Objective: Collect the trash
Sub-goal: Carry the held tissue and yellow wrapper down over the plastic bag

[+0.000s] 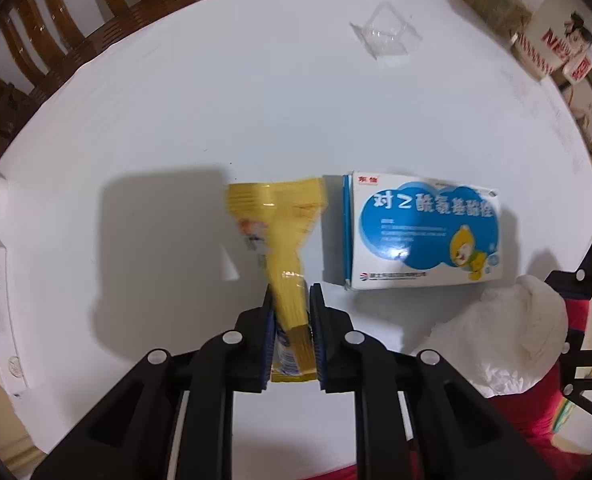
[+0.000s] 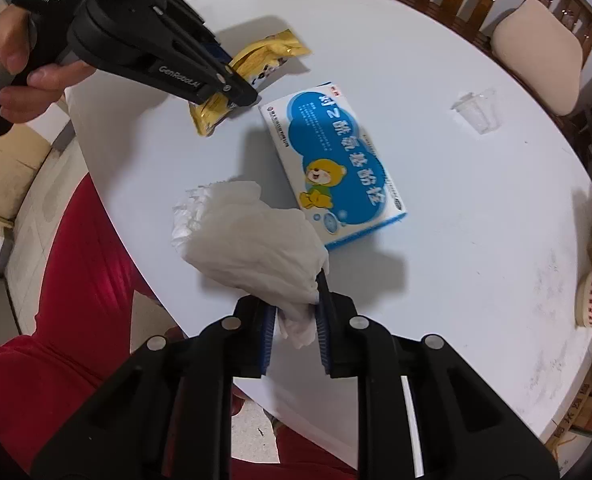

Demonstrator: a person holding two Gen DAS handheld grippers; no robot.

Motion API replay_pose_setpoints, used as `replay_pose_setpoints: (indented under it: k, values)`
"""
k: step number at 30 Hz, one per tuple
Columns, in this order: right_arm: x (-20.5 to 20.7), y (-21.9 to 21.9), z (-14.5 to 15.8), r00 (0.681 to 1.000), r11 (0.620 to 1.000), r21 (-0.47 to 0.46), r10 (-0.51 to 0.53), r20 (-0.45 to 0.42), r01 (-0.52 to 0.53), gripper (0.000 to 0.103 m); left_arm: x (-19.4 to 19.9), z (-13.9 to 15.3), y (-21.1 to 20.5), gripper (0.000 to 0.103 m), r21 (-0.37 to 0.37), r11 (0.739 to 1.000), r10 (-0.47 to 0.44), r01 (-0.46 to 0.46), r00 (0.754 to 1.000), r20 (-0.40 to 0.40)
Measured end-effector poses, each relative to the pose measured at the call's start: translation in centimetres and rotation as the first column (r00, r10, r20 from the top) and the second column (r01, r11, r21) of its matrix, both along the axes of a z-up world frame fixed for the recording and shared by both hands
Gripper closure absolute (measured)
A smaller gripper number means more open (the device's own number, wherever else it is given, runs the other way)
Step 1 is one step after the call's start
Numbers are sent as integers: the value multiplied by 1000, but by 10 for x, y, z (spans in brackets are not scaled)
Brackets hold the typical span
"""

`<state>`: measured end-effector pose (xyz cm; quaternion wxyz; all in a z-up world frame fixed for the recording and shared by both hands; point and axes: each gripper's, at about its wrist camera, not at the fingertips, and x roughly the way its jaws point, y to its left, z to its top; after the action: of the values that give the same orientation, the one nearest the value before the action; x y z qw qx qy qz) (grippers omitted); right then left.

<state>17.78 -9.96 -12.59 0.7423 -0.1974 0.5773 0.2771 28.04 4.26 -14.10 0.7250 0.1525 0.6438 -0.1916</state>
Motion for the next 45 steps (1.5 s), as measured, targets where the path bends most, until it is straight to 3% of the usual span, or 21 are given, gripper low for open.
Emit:
replay_pose_setpoints:
  k: [11,25,38,45]
  values:
    - [-8,-11,30,994,998,5,-70,79,70,84,-23,9,6,92,-14,999,38,-38,999,20]
    - [-16,-34,81,963,984,37,-178,203,174,84,-71,70,9,92,-45,999,29,-23,989,144]
    - [-69,-25,110,942,982,58,-187,279,178,84,-149,102,-2,92,-36,999,-13,21,977,212]
    - [-108,-25,109,938,983,59,-183,294,173,84,-194,96,-11,92,-43,998,-39,49,975,219]
